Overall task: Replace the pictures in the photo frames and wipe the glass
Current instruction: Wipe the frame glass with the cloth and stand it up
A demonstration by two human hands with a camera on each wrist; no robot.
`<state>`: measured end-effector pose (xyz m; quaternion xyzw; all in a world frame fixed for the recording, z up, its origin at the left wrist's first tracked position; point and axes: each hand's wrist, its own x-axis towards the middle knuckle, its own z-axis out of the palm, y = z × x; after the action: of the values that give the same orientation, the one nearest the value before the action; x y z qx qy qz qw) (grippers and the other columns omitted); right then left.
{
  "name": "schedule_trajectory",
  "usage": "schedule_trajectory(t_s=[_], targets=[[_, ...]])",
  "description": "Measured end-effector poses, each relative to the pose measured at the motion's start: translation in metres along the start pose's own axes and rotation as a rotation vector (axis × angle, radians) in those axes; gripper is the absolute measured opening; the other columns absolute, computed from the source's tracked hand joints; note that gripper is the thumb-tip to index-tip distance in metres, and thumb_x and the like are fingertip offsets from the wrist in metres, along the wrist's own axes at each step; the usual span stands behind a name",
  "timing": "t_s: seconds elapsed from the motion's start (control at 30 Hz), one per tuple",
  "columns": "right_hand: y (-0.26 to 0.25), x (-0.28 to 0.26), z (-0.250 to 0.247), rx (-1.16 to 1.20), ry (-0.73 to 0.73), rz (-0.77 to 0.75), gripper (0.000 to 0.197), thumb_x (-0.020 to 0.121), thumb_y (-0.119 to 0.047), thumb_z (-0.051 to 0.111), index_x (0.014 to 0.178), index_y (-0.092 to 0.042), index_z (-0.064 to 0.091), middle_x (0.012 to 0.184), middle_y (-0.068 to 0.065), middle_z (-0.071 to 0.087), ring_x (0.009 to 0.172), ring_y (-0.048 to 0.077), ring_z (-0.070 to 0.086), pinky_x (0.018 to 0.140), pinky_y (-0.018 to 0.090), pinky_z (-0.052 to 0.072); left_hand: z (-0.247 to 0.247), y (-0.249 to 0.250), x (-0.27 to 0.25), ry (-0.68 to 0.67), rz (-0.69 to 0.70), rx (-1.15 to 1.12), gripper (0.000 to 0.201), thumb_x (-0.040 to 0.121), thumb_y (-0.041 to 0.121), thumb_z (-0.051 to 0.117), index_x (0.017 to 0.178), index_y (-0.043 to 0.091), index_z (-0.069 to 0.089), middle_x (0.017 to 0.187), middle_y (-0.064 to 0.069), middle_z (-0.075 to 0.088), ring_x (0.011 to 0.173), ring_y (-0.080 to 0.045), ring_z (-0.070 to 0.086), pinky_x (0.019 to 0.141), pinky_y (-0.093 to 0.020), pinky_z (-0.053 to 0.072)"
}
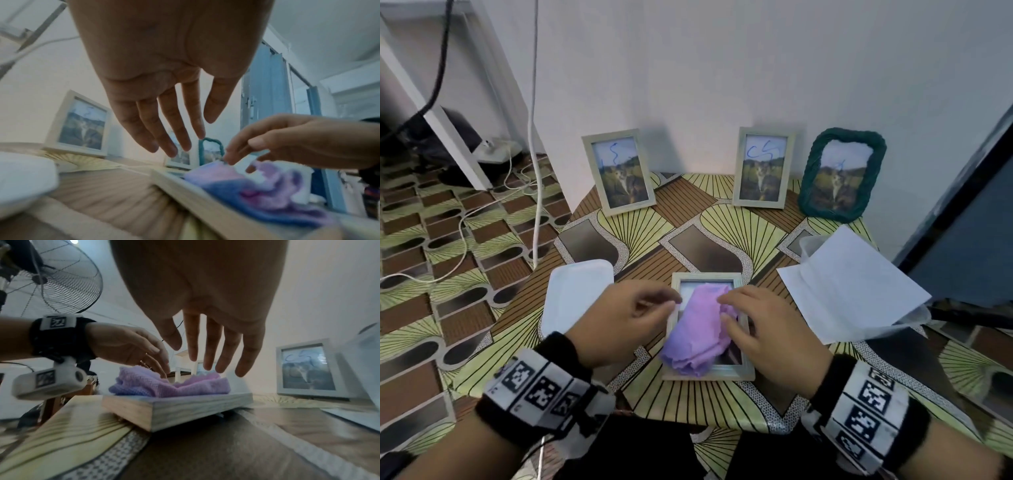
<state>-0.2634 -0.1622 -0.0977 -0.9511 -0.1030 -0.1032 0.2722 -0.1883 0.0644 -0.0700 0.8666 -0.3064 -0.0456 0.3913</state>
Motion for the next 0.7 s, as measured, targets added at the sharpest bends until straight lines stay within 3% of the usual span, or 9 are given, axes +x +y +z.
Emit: schedule_trajectory(t_s=[0.1,0.2,0.27,0.3,0.37,0.47,0.53,0.6,0.7], targets=[[-0.007,0.011,-0.001,-0.1,-0.023,-0.046,0.036,0.099,-0.036,0.046,0.129,-0.02,0.059,0.124,-0.002,0.056,0.115,0.018,0.049,0.1,0.034,0.042,-0.011,-0.019,0.006,-0.086,0.045,0.105,0.018,0.089,0.014,0.069,0.106,0.019,0.074,0.102,0.008,0.071,0.095,-0.005,0.064,0.086,-0.034,0.053],[-0.017,0.024,-0.004,-0.224,-0.102,-0.061,0.038,0.1,-0.044,0.035,0.125,-0.026,0.057,0.121,-0.002,0.054,0.11,0.019,0.047,0.096,0.039,0.042,-0.009,-0.032,0.01,-0.23,0.118,0.32,0.047,0.09,0.028,0.069,0.134,0.017,0.058,0.132,0.001,0.061,0.121,-0.012,0.054,0.104,-0.024,0.04],[-0.024,0.03,-0.002,-0.343,-0.205,-0.042,0.046,0.099,-0.049,0.025,0.118,-0.026,0.059,0.115,0.0,0.056,0.107,0.022,0.047,0.093,0.042,0.042,-0.001,-0.037,0.012,-0.354,0.116,0.469,0.074,0.092,0.045,0.062,0.152,0.016,0.03,0.158,0.002,0.031,0.145,-0.012,0.026,0.115,-0.018,0.019],[-0.028,0.032,0.0,-0.41,-0.258,-0.02,0.051,0.098,-0.053,0.021,0.115,-0.025,0.06,0.114,0.002,0.056,0.108,0.023,0.047,0.092,0.043,0.042,0.003,-0.039,0.014,-0.417,0.117,0.535,0.083,0.092,0.053,0.056,0.156,0.016,0.016,0.162,0.004,0.013,0.15,-0.01,0.008,0.118,-0.019,0.01],[-0.034,0.032,0.009,-0.512,-0.335,0.028,0.055,0.097,-0.058,0.024,0.115,-0.02,0.06,0.114,0.008,0.056,0.11,0.028,0.047,0.091,0.044,0.042,0.007,-0.04,0.017,-0.511,0.096,0.633,0.092,0.091,0.066,0.04,0.157,0.017,-0.003,0.162,0.005,-0.01,0.148,-0.008,-0.014,0.122,-0.026,0.004],[-0.038,0.031,0.024,-0.589,-0.409,0.042,0.058,0.094,-0.054,0.041,0.124,-0.006,0.054,0.123,0.017,0.052,0.117,0.033,0.046,0.098,0.045,0.037,0.011,-0.041,0.021,-0.577,0.048,0.675,0.105,0.078,0.082,0.021,0.155,0.017,-0.009,0.16,0.004,-0.018,0.146,-0.007,-0.022,0.121,-0.026,-0.002],[-0.037,0.031,0.028,-0.569,-0.439,0.028,0.058,0.091,-0.048,0.053,0.125,-0.002,0.051,0.125,0.019,0.051,0.117,0.032,0.048,0.098,0.042,0.039,0.014,-0.042,0.021,-0.602,0.028,0.647,0.109,0.077,0.083,0.023,0.154,0.016,-0.012,0.157,0.005,-0.023,0.144,-0.005,-0.025,0.117,-0.02,-0.008],[-0.033,0.031,0.026,-0.485,-0.452,0.028,0.046,0.088,-0.037,0.061,0.119,-0.005,0.052,0.122,0.015,0.053,0.114,0.03,0.051,0.091,0.039,0.044,0.015,-0.043,0.022,-0.607,-0.004,0.61,0.115,0.073,0.086,0.025,0.152,0.015,-0.018,0.154,0.005,-0.029,0.142,-0.005,-0.028,0.116,-0.021,-0.01],[-0.023,0.031,0.015,-0.305,-0.412,0.019,0.018,0.084,-0.008,0.055,0.099,-0.016,0.053,0.111,0.008,0.058,0.104,0.029,0.056,0.082,0.038,0.047,0.013,-0.044,0.026,-0.616,-0.06,0.582,0.12,0.071,0.086,0.03,0.151,0.014,-0.022,0.152,0.004,-0.034,0.143,-0.007,-0.028,0.121,-0.027,-0.006]])
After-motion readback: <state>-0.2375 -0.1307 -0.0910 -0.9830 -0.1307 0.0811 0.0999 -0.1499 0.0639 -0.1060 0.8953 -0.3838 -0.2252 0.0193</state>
